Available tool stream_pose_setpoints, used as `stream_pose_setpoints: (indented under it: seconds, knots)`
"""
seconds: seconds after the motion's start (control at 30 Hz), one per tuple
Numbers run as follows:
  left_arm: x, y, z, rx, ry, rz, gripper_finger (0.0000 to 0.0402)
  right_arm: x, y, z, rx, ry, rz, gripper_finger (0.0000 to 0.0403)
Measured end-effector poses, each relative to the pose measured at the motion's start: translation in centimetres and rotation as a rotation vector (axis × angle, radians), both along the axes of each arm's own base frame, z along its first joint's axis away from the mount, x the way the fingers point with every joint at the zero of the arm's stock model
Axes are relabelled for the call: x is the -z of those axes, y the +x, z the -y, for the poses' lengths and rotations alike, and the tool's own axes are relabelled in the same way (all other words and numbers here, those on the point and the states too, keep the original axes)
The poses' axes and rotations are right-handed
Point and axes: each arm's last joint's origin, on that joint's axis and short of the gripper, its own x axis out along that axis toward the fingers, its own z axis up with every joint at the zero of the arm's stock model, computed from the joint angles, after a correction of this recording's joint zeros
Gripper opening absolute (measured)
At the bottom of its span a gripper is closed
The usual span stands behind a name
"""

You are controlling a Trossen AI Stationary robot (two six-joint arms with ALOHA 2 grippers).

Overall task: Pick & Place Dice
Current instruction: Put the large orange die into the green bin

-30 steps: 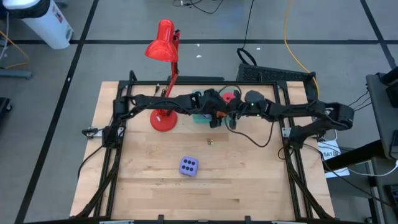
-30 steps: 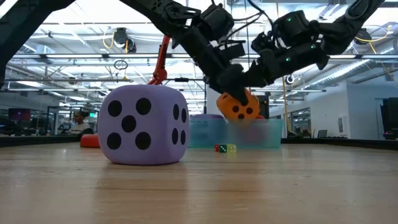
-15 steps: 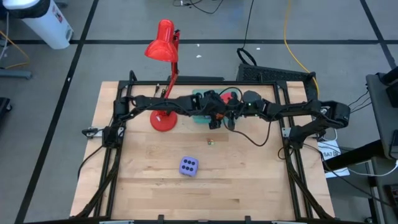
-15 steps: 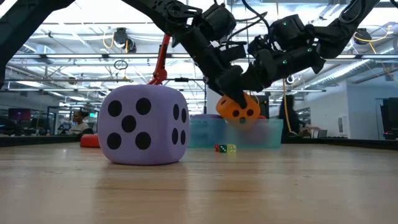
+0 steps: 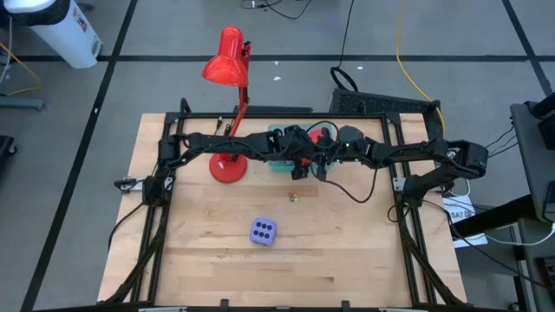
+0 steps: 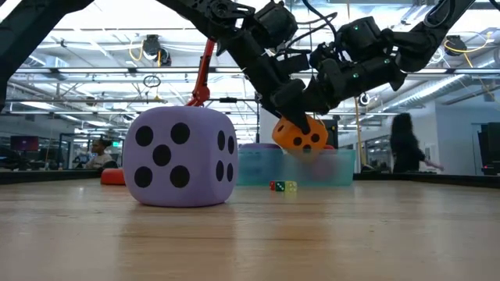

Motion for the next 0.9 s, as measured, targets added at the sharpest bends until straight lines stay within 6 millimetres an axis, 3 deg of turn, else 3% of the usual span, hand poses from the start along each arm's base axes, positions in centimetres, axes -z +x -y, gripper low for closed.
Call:
stream_pose_setpoints:
  seconds: [0.17,0.73,0.9]
  knots:
    - [0.0,0.0,-0.1,-0.022,-0.003,0.004,0.0400,0.0,0.0,0.0,0.003,0.000,-0.002,0.0000]
    - [-0.4,-0.9,-2.6,-0.091,-0.306,0.060,0.0400,-0.2,0.1,0.1,0.003,0.020,0.036,0.0000]
    - [-0.4,-1.0,-2.9,-0.090,-0.306,0.060,0.0400,0.0,0.0,0.0,0.001,0.034,0.009,0.0000]
